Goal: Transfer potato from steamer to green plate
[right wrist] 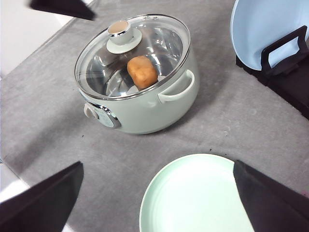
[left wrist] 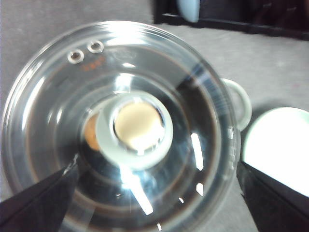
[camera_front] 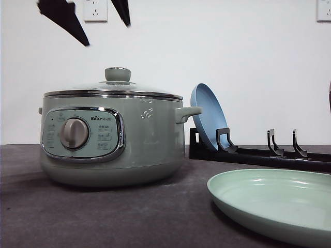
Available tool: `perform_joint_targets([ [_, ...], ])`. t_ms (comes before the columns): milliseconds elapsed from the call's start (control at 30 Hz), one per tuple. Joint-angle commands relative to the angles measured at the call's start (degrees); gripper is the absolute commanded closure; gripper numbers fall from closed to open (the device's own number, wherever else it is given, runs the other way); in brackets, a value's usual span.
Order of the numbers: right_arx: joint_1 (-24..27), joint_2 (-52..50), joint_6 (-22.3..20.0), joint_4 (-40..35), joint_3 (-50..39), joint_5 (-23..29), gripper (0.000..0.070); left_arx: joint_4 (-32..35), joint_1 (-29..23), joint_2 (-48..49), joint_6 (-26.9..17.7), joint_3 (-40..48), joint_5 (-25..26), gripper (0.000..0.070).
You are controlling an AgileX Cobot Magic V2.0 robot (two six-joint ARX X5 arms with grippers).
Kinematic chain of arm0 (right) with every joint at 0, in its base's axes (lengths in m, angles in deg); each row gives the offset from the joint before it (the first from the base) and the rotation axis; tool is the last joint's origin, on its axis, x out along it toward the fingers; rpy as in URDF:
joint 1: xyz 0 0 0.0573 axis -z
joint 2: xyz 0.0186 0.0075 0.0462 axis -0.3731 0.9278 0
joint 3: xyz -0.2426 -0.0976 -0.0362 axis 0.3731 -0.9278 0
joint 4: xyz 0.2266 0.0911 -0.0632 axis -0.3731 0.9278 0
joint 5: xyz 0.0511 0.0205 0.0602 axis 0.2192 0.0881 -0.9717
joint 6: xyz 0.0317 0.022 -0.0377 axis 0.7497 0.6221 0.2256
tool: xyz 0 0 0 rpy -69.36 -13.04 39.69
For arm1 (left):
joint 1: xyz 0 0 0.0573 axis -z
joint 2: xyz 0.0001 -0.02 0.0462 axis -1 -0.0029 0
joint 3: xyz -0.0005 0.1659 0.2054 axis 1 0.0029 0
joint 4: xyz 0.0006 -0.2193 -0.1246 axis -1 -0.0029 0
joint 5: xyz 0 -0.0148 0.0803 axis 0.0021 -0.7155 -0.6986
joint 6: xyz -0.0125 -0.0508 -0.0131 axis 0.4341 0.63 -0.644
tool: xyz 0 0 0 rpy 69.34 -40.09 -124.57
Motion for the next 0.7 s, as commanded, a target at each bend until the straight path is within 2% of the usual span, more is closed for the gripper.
perform_joint_targets([
  [0,-0.17,0.24,0.17,-0.28,1.11,-0.13,0.0082,0.06,0.83,-2.38,0.28,-3.13,-1.6,0.0036],
  [133,-0.17,0.24,0.15,-0.25,1.11,-0.13,0.0082,-0.47,1.87,-5.85,0.05,-5.0,-5.47,0.0035],
  [500,-0.17,0.24,0.0,-0.24,1.11,-0.13,0.0082,-0.04,2.95,-10.68,-1.03,-5.06,-5.8,0.0038],
  [667,-0.17,0.24,0.0,-0.17,1.11,-0.13,0.0082,0.7,2.93,-10.93,-0.98,-5.06,-5.85,0.0114],
])
